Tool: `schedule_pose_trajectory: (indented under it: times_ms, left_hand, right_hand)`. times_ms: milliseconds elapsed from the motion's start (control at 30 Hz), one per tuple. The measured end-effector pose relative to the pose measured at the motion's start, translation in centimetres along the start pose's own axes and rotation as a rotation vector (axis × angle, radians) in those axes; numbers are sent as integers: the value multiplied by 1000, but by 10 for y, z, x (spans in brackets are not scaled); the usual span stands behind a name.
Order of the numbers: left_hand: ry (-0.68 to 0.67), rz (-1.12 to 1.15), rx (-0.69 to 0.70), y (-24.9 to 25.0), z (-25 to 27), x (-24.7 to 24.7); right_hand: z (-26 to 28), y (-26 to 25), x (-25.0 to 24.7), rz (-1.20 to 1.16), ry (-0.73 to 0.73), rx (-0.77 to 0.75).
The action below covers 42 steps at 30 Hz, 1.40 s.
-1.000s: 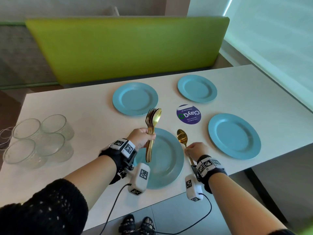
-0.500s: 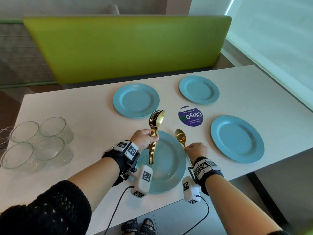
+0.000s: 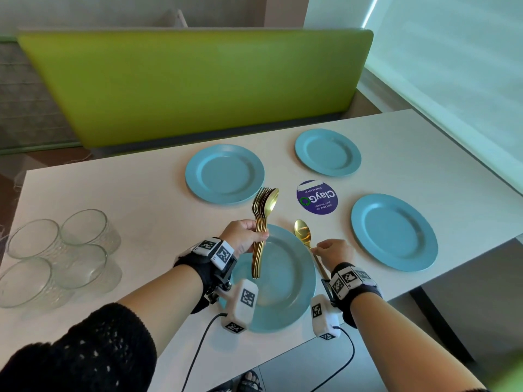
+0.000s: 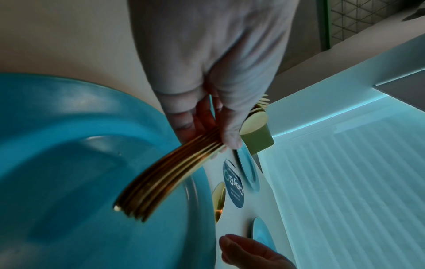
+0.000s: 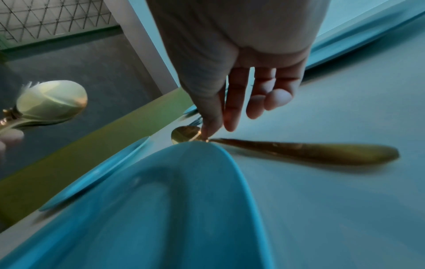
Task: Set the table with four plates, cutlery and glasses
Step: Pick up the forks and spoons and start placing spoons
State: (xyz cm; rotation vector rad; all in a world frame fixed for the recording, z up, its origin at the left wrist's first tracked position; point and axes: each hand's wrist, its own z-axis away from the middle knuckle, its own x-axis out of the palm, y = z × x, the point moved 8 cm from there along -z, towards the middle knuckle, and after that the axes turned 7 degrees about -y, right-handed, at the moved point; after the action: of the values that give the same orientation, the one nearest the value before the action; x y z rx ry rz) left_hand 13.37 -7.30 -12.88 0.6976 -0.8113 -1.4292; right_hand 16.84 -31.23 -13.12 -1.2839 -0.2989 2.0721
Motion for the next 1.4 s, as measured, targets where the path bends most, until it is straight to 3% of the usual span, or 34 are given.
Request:
schedule_pose_trajectory:
  times_ms: [200,400,700,933,1033,1167,1400]
  left_hand:
    - [-62,19,22,17,-5,10]
    - [-167,36,46,41,-12,49]
    - [-277,-67,93,71,-20,115]
    - [-206,-110,68,96,-56,147]
    - [-116,-90,61,110,-74,154]
    - [-18,-10,43,115,-97,155]
    - [116,104,-8,108,-121,150]
  right_hand:
    - [8,-38,-26,-108,64,-134]
    - [28,-76,-22,-282,-145,-232]
    - [16,-57,-57,-544,-205,-137]
    - [-36,-34,-103,-624,-184,-102]
    - [-64,-20,-140,-524,-143,-111]
    - [-112,16,-194,-203,-28,-93]
    - [-168,78,-258,158,76,57]
